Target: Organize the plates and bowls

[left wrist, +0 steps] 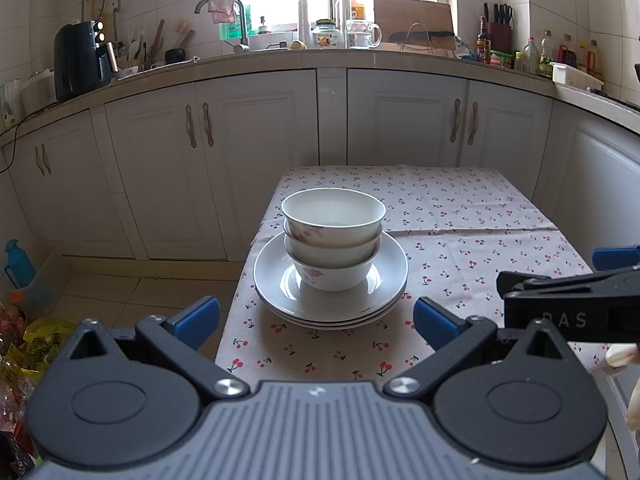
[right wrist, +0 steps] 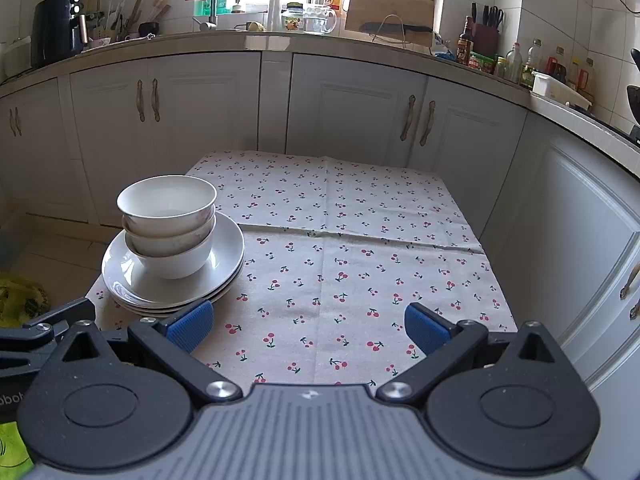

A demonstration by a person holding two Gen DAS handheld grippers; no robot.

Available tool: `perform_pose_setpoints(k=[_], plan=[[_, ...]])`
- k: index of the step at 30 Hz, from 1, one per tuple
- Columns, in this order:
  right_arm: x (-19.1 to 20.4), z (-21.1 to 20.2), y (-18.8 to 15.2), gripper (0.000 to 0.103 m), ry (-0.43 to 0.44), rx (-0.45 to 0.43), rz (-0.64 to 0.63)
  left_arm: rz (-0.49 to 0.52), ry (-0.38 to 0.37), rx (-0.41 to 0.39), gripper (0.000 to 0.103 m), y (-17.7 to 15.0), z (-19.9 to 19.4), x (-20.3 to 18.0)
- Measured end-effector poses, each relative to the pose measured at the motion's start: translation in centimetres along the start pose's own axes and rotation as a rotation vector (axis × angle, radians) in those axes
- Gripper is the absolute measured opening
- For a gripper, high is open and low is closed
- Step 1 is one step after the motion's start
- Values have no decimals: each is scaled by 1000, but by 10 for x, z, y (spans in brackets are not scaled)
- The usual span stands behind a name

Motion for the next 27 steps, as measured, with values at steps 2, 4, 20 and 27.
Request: perform_pose_setpoints(k=[2, 4, 20, 27], plan=[[0, 0, 0, 103, 1, 2, 2, 0, 0, -1, 102, 0, 0, 0], [-1, 0, 0, 103, 0, -1, 2, -1, 0, 0, 102, 0, 0, -1], [-1, 0, 0, 103, -10, -4, 3, 0, 2, -2, 102, 0, 0, -1], [-1, -1, 0, 103, -11, -5, 1, 0, 2, -2, 102, 0, 0, -1]])
Point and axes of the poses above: each gripper's, at about its wrist camera, not at the fingertips, and z roughly the way its jaws point, x to its left, y to its top, the point moved 5 cm from there along z, roughly the way its jaws point, and after that the axes turned 15 degrees about -y, right-handed, at the moved point
